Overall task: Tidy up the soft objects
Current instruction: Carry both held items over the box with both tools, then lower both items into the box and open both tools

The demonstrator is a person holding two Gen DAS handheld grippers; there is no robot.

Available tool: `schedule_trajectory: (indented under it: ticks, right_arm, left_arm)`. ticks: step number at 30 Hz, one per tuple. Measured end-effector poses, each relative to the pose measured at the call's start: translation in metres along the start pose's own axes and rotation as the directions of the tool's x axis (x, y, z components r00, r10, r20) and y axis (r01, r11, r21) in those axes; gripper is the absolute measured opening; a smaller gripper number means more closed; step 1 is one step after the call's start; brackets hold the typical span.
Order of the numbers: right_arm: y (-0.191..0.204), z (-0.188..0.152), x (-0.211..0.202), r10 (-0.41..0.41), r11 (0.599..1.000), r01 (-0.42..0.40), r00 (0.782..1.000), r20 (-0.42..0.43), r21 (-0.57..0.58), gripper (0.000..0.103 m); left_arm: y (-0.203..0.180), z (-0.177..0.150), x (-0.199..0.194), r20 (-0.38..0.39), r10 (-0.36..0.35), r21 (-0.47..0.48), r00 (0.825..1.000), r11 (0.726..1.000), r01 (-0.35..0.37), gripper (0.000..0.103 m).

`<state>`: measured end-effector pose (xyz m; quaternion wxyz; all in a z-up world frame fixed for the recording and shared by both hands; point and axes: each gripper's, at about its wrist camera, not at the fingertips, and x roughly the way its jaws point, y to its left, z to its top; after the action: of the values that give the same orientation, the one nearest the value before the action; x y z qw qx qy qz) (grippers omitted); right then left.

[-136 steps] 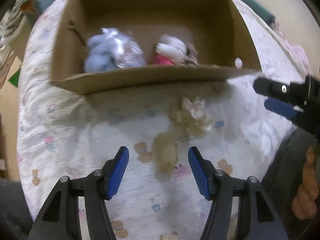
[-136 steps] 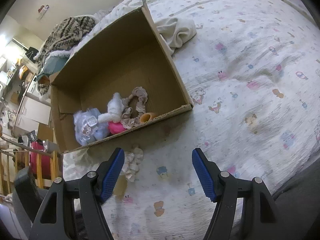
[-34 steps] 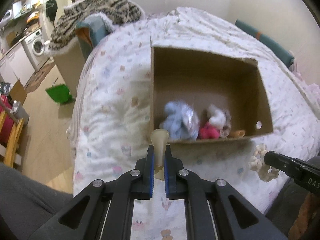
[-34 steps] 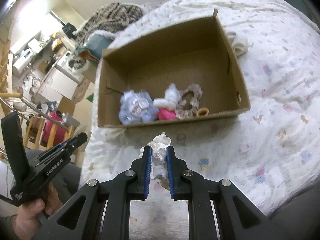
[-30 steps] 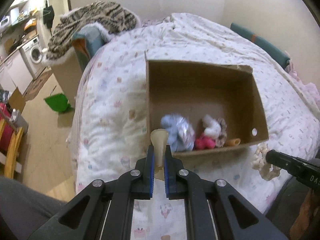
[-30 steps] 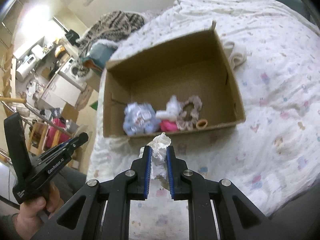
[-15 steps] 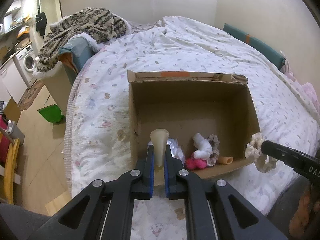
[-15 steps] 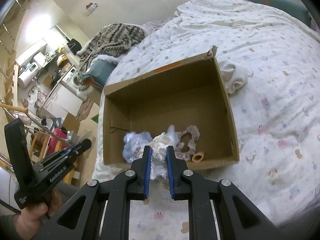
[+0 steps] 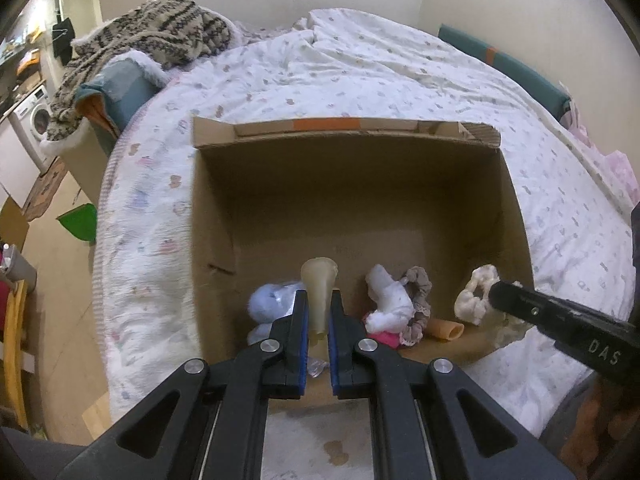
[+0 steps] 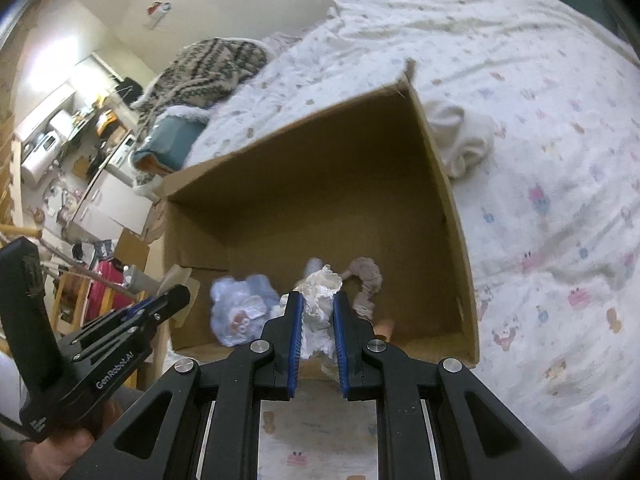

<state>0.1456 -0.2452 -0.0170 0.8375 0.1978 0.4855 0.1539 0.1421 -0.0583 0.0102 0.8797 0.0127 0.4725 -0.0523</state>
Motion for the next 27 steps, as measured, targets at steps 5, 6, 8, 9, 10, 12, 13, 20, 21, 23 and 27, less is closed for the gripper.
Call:
schedule_trajectory:
  ticks: [5,6,8,9,10,12,13,20,21,23,27]
  right_arm:
    - [-0.008,0.001,0.008,-0.022,0.999,0.023,1.000,-0.017,0.022,0.017]
    - [-0.008,0.001,0.010,-0.032,0.999,0.033,0.999,-0.019,0.020,0.017]
    - [-0.009,0.001,0.012,-0.055,0.998,0.055,0.998,-0.024,0.016,0.017]
    - [-0.009,0.001,0.013,-0.061,0.998,0.061,0.998,-0.026,0.016,0.017]
    - [-0.010,0.000,0.013,-0.069,0.998,0.069,0.997,-0.027,0.014,0.017]
    - [-0.009,0.000,0.014,-0.093,0.996,0.093,0.995,-0.026,0.005,0.017]
    - [-0.009,0.001,0.014,-0.097,0.995,0.097,0.995,-0.027,0.003,0.017]
    - [-0.009,0.001,0.015,-0.114,0.993,0.114,0.993,-0.028,-0.004,0.017]
    - [-0.009,0.001,0.015,-0.114,0.993,0.114,0.993,-0.028,-0.005,0.017]
    - [-0.008,0.001,0.014,-0.117,0.993,0.117,0.993,-0.026,-0.008,0.017]
    - [-0.008,0.002,0.014,-0.117,0.993,0.117,0.993,-0.022,-0.012,0.017]
  left_arm:
    - [-0.012,0.002,0.019,-0.033,-0.008,0.018,0.999,1.000,0.008,0.008]
    - [-0.014,0.002,0.022,-0.036,-0.008,0.021,0.999,1.000,0.008,0.008]
    - [-0.018,0.003,0.027,-0.046,-0.008,0.024,0.999,1.000,0.009,0.009]
    - [-0.020,0.004,0.030,-0.051,-0.008,0.026,0.999,1.000,0.009,0.009]
    - [-0.022,0.004,0.032,-0.054,-0.007,0.027,0.998,1.000,0.008,0.008]
    - [-0.025,0.004,0.036,-0.060,-0.008,0.028,0.998,1.000,0.010,0.008]
    - [-0.026,0.004,0.038,-0.062,-0.006,0.029,0.998,1.000,0.008,0.009]
    - [-0.030,0.004,0.045,-0.081,0.000,0.026,0.997,1.000,0.002,0.010]
    - [-0.030,0.003,0.045,-0.083,0.002,0.027,0.997,1.000,0.000,0.011]
    - [-0.031,0.003,0.045,-0.082,0.003,0.027,0.997,1.000,-0.001,0.012]
    - [-0.031,0.003,0.045,-0.087,0.010,0.025,0.996,1.000,-0.008,0.014]
